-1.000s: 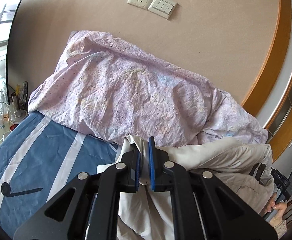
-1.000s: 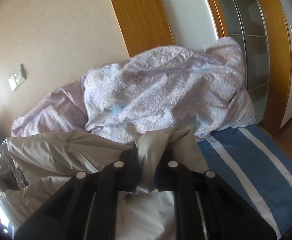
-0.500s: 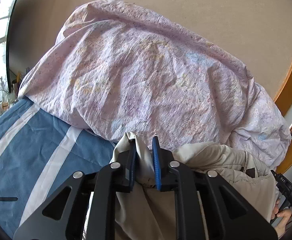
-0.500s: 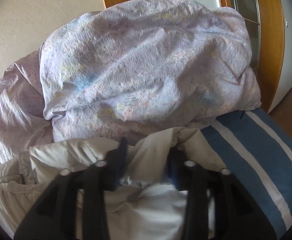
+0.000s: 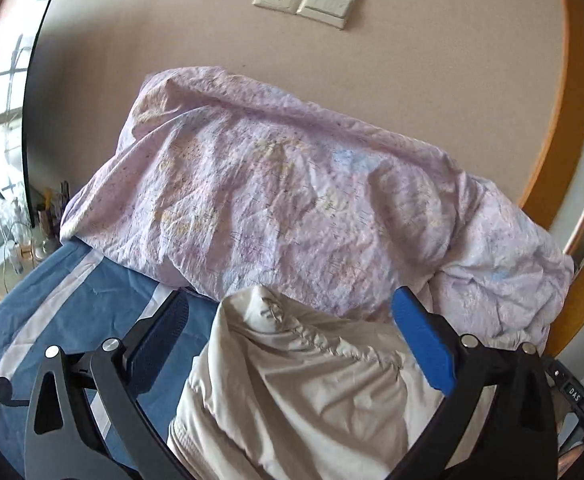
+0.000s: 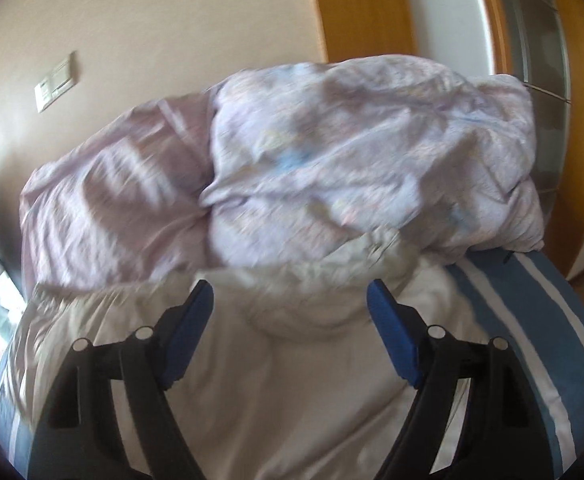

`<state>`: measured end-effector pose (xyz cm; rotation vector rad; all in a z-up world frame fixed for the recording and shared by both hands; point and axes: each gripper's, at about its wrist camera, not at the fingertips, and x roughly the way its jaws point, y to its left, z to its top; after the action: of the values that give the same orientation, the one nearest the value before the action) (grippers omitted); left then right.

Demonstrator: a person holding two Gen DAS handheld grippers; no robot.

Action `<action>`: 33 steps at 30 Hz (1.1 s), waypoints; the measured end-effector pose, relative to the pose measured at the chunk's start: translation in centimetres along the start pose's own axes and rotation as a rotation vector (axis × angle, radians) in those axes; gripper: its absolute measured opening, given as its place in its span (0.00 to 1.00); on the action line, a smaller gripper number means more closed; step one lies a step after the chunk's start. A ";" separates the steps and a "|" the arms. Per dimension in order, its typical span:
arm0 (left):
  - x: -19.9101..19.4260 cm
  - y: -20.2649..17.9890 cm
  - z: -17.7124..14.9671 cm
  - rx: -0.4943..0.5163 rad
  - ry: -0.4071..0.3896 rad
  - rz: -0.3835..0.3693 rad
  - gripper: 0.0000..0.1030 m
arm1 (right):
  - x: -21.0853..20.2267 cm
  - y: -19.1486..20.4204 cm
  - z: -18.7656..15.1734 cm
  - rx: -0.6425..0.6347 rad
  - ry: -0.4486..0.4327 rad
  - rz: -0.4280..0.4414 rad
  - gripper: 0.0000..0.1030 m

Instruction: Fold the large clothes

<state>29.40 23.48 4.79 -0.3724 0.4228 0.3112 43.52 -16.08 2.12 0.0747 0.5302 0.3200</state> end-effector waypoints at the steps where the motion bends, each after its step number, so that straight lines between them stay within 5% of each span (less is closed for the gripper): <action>1: -0.5 -0.8 -0.7 0.035 0.001 0.004 0.99 | -0.3 0.7 -0.6 -0.017 0.013 0.010 0.74; 11: -0.4 -6.4 -7.4 0.248 0.063 0.061 0.99 | 0.3 5.3 -3.8 -0.109 0.060 0.043 0.68; 26: 6.0 -4.3 -8.1 0.178 0.134 0.167 0.99 | 7.3 6.1 -5.3 -0.142 0.172 -0.051 0.68; 33: 9.4 -3.3 -8.3 0.157 0.166 0.177 0.99 | 10.6 5.1 -5.9 -0.104 0.222 -0.050 0.75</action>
<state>36.00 19.14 -5.56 -0.2082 0.6414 0.4182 47.75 -7.92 -7.35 -0.0759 0.7330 0.3081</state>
